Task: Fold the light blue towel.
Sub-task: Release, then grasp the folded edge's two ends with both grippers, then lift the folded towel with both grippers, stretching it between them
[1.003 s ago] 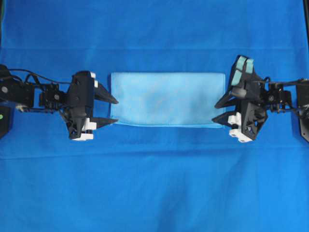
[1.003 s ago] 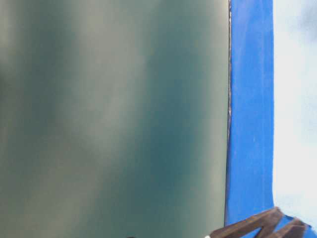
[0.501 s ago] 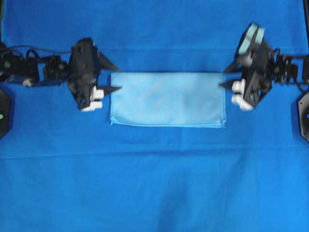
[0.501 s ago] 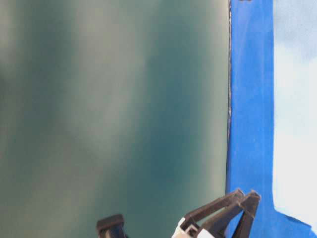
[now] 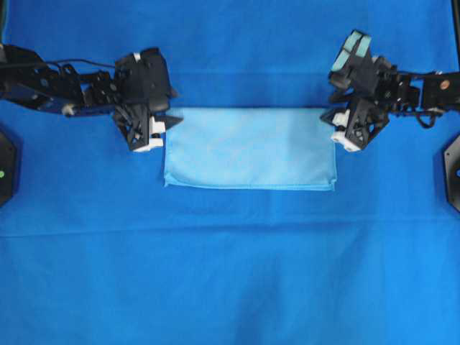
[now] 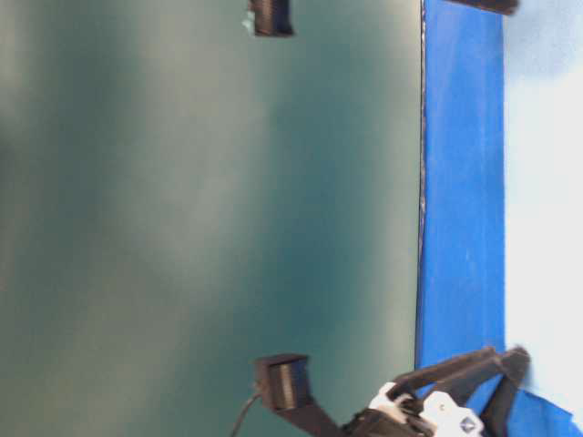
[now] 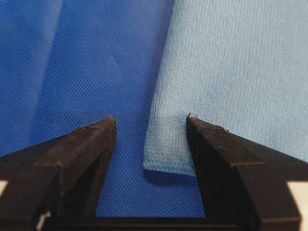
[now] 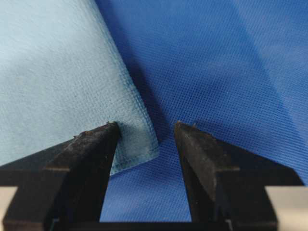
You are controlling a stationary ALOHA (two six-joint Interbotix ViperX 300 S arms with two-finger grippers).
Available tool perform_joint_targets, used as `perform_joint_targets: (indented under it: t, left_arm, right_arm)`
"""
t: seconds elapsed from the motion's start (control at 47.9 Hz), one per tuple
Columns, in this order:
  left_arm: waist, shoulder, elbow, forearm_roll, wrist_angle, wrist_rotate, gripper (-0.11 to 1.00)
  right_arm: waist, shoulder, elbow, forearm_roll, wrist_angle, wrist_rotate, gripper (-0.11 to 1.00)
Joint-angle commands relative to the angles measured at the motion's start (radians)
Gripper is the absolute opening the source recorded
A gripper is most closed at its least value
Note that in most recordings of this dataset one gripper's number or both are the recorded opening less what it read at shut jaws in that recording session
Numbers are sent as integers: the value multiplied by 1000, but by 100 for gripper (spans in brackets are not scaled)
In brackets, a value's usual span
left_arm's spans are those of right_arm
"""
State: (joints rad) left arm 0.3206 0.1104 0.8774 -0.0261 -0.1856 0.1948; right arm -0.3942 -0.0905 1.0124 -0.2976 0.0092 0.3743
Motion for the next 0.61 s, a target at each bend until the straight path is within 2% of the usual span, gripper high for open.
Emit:
perform_joint_targets:
  t: [0.0, 0.146, 0.272, 0.334, 0.48, 0.585]
  left_arm:
    - [8, 15, -17, -2, -21, -2, 56]
    - [11, 34, -15, -2, -21, -2, 52]
    - [11, 34, -8, -2, -2, -5, 39]
    - [9, 32, -6, -2, 18, -5, 28]
    - [0, 31, -6, -2, 67, -5, 6]
    - [-8, 29, -11, -2, 92, -6, 3]
  right_arm:
    - [-6, 20, -20, -3, -17, -2, 56]
    - [-9, 38, -18, -5, -20, -3, 55]
    - [-9, 37, -12, -8, -18, -5, 49]
    - [-9, 37, -11, -12, -18, -5, 40]
    - [0, 29, -3, -17, -15, -5, 4]
    - [2, 23, 6, -17, -18, -5, 2]
